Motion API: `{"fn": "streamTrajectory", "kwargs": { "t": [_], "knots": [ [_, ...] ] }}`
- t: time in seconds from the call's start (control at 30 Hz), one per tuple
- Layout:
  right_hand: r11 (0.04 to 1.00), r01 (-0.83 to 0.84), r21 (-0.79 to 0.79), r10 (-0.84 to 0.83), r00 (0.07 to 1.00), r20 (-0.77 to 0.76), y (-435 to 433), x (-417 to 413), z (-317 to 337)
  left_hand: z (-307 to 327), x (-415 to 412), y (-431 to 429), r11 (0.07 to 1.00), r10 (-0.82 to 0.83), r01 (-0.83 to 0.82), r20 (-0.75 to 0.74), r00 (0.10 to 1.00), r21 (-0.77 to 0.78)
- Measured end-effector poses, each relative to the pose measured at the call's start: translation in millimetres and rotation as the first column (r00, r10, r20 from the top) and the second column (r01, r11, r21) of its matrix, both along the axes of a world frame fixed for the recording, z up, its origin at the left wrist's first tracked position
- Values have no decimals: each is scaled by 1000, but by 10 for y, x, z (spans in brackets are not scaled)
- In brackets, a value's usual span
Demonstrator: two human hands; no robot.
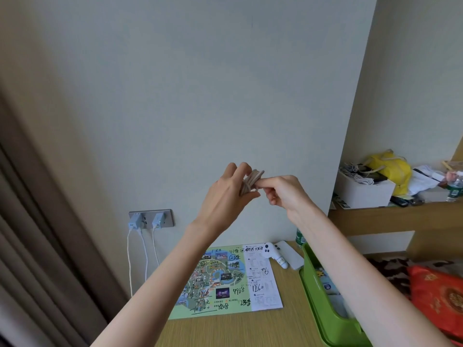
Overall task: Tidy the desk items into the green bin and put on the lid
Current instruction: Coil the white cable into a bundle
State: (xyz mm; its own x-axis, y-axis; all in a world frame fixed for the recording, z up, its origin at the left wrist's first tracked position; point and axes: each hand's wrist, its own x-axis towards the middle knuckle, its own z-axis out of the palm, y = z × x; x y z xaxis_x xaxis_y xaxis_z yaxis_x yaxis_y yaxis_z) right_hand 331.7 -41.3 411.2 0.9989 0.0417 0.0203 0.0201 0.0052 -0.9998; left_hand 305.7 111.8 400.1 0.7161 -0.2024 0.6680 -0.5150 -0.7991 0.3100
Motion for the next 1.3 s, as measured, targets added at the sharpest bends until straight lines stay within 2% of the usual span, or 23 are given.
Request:
{"fn": "streamTrajectory", "kwargs": {
  "t": [0.1, 0.23, 0.33, 0.47, 0.57, 0.63, 0.77, 0.9, 0.97, 1.07, 1.2, 1.3],
  "knots": [
    [989, 124, 85, -126, 992, 10, 43, -30, -99, -16, 3, -83, 995, 61, -66, 64, 996, 78],
    [975, 193, 106, -194, 981, 5, -92, -17, -239, -105, 71, -145, 999, 34, -35, 29, 999, 32],
    [975, 213, 66, -217, 975, 54, -270, 58, -358, -231, 166, -219, 990, -112, 103, -95, 989, -97],
    [994, 67, -81, -57, 992, 116, -504, 150, -546, -485, 313, -424, 958, -198, 121, -294, 935, -260],
    [976, -56, -209, 84, 988, 130, -756, 216, -742, -660, 405, -590, 888, -334, 116, -448, 829, -446],
    [958, -75, -277, 118, 983, 140, -965, 270, -890, -748, 464, -704, 857, -406, 118, -516, 754, -502],
    [913, -132, -385, 188, 976, 111, -1472, 421, -1201, -962, 606, -996, 835, -488, 106, -638, 595, -540],
    [889, -266, -373, 279, 960, -21, -2010, 575, -1511, -1261, 760, -1330, 829, -544, 152, -711, 446, -539],
    [839, -334, -429, 339, 938, -67, -2233, 660, -1658, -1435, 858, -1505, 825, -561, 198, -725, 399, -530],
    [737, -370, -565, 371, 921, -118, -2504, 782, -1892, -1723, 1003, -1763, 873, -487, 245, -781, 390, -421],
    [596, -219, -773, 293, 955, -44, -2808, 952, -2196, -2058, 1180, -2111, 903, -425, 269, -797, 430, -336],
    [439, -45, -897, 264, 961, 81, -2983, 1084, -2388, -2280, 1359, -2330, 912, -388, 340, -749, 538, -229]
  ]
}}
